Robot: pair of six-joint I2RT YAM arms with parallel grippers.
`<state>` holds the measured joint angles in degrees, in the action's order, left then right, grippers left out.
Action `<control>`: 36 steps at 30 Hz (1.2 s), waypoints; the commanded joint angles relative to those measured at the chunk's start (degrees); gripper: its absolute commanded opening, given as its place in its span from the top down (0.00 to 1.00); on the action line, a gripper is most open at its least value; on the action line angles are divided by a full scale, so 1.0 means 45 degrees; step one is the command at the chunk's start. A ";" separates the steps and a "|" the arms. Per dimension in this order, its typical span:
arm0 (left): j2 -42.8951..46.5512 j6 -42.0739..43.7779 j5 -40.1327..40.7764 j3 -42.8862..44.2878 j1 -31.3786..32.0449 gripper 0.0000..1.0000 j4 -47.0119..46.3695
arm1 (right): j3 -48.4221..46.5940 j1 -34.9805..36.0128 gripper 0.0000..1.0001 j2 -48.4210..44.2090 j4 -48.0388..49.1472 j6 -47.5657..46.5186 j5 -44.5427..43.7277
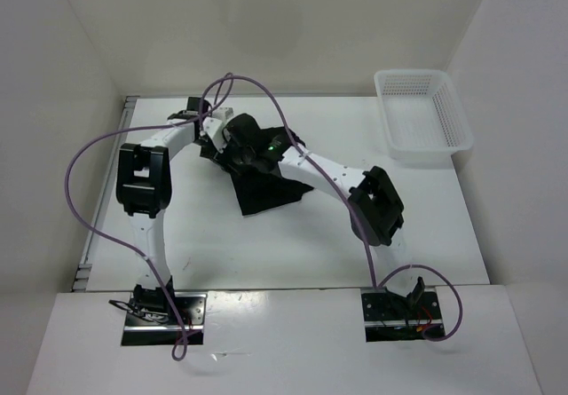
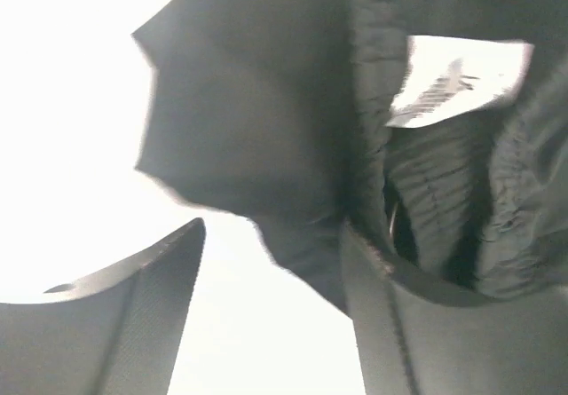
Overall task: Fold and stack the shorts
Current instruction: Fold the shorts
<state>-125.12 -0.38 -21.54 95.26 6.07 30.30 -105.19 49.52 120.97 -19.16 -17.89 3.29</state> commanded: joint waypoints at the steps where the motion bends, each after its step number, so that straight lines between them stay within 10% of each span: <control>1: 0.0322 0.0085 0.1056 -0.0252 -0.0878 0.25 0.0434 | -0.0649 0.0324 0.47 -0.1079 -0.0624 -0.0146 0.2292; 19: 0.4735 0.0085 -0.0853 -0.2456 -0.0744 0.17 0.1605 | 0.2986 -0.0905 0.48 -0.1727 0.0779 -0.1298 -0.0651; 36: 0.2571 0.0085 -0.2831 -0.3572 0.0409 0.31 0.2095 | 0.2379 -0.1160 0.64 -0.0282 0.0605 -0.1728 -0.0397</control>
<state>-111.92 -0.30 -31.99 79.37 7.16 39.51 -92.09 44.58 118.58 -18.55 -25.23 2.15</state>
